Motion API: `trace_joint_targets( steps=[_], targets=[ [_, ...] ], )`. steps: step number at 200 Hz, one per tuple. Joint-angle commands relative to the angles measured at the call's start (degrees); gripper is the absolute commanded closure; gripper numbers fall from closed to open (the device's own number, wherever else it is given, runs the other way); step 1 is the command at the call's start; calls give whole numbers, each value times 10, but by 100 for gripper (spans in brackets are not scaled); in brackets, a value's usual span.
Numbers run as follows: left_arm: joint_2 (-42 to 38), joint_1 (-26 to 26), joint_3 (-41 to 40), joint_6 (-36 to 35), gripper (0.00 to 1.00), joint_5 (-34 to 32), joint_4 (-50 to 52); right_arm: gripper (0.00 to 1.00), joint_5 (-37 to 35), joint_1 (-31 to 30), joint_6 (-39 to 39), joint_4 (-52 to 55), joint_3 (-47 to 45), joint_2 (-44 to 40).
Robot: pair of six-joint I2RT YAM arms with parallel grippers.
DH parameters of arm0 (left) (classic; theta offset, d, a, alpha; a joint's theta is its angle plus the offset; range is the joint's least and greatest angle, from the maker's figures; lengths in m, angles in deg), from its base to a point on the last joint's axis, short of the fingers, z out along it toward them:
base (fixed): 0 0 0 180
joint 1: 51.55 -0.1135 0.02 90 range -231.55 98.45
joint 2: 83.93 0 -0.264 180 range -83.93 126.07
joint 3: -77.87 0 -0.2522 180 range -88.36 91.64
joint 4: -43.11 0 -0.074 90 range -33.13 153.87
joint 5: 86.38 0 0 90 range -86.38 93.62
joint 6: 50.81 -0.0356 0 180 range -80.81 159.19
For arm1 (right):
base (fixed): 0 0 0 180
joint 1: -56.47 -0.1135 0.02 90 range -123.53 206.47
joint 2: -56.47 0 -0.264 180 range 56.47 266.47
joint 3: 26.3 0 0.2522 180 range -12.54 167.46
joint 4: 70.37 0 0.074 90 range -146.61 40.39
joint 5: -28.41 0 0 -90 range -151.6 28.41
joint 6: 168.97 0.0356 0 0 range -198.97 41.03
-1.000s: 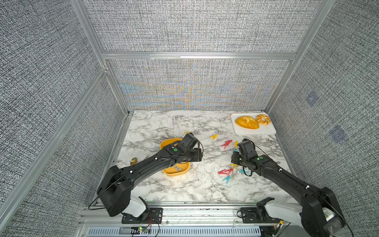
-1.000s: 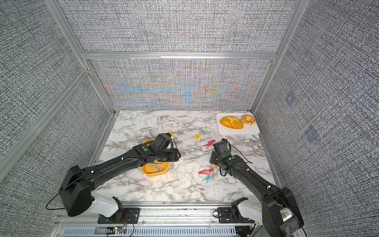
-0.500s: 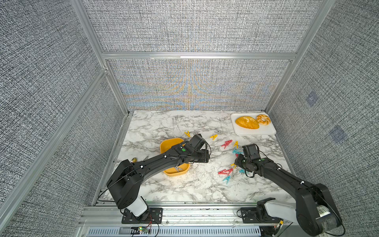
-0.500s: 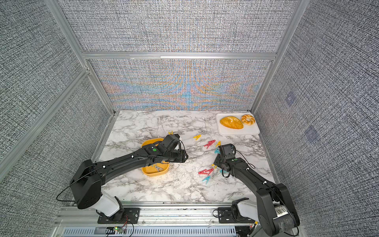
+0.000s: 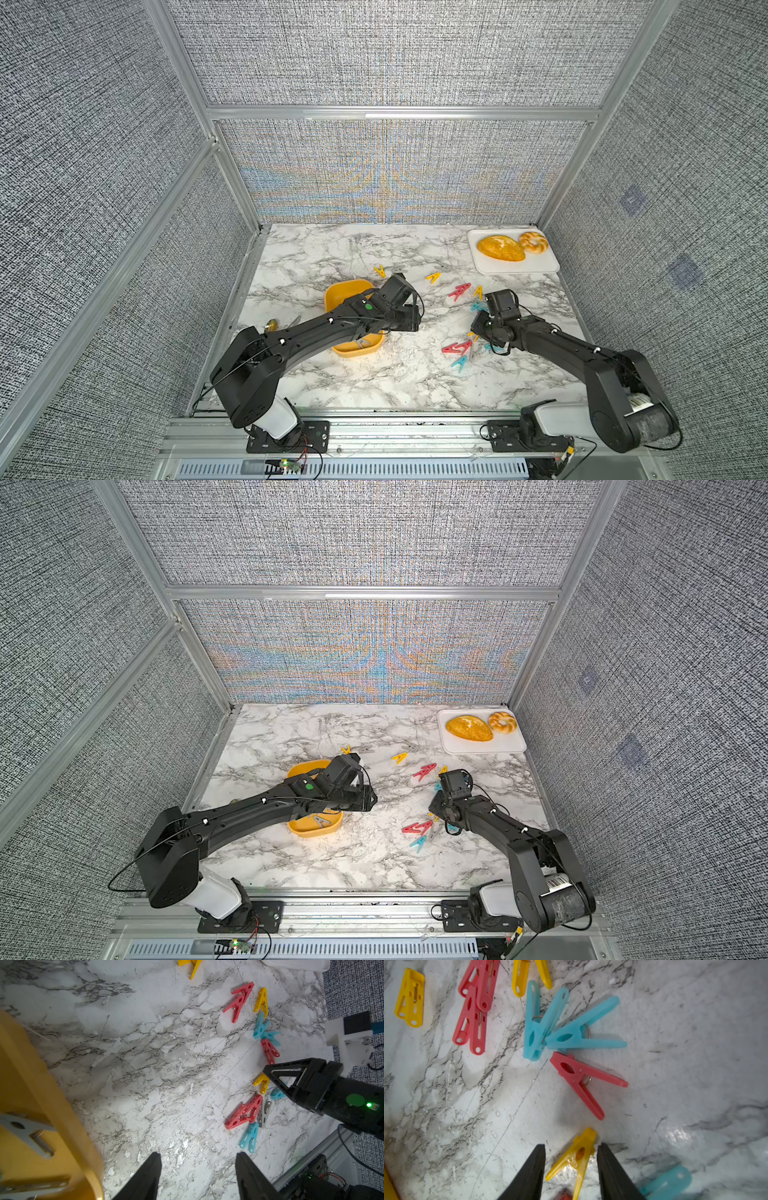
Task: Put the clothespins into the storage box
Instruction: Pick up the clothespin from the center of the board.
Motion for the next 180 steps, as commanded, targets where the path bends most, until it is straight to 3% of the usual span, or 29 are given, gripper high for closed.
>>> trace_joint_targets(
  steps=[1,64,180],
  targets=[
    [2,1,5,-8,38,-7,-1,54,-7,0,8,-12,0,9],
    [3,1,2,-8,38,-8,0,59,-18,-1,3,-19,14,37],
    [-18,1,-5,-5,38,-21,11,76,-34,-15,7,-17,-7,-5]
  ],
)
